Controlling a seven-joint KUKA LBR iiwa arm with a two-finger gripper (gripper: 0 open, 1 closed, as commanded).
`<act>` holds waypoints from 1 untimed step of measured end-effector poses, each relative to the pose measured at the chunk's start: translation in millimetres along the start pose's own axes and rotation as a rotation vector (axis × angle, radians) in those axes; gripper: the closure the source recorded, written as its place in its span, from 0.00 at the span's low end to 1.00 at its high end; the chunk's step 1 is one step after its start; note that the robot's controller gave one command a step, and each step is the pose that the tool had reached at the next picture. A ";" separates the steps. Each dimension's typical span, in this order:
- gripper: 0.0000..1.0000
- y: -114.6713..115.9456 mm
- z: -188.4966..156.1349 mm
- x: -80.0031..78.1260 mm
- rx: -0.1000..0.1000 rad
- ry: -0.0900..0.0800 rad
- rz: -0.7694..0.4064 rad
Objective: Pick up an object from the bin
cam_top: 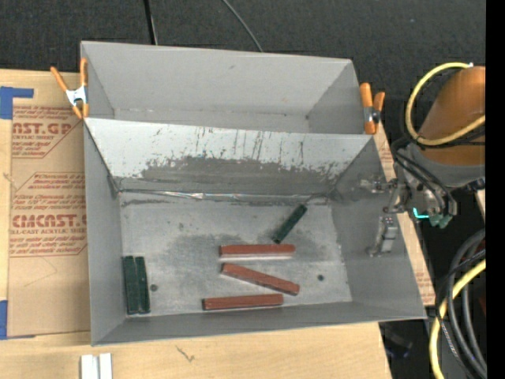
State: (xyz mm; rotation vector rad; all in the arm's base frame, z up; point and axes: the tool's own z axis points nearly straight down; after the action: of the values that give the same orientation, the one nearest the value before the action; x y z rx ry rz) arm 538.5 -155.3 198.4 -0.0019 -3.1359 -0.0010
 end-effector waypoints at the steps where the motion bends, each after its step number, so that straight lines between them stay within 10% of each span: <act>1: 0.00 0.3 -2.2 -0.3 0.000 -0.003 0.000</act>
Offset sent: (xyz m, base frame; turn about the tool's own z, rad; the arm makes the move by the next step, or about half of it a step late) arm 0.0306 0.0491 0.1185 -0.0157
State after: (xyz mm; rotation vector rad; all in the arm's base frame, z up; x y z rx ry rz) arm 538.9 -155.0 200.6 -0.0017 -3.1384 -0.0004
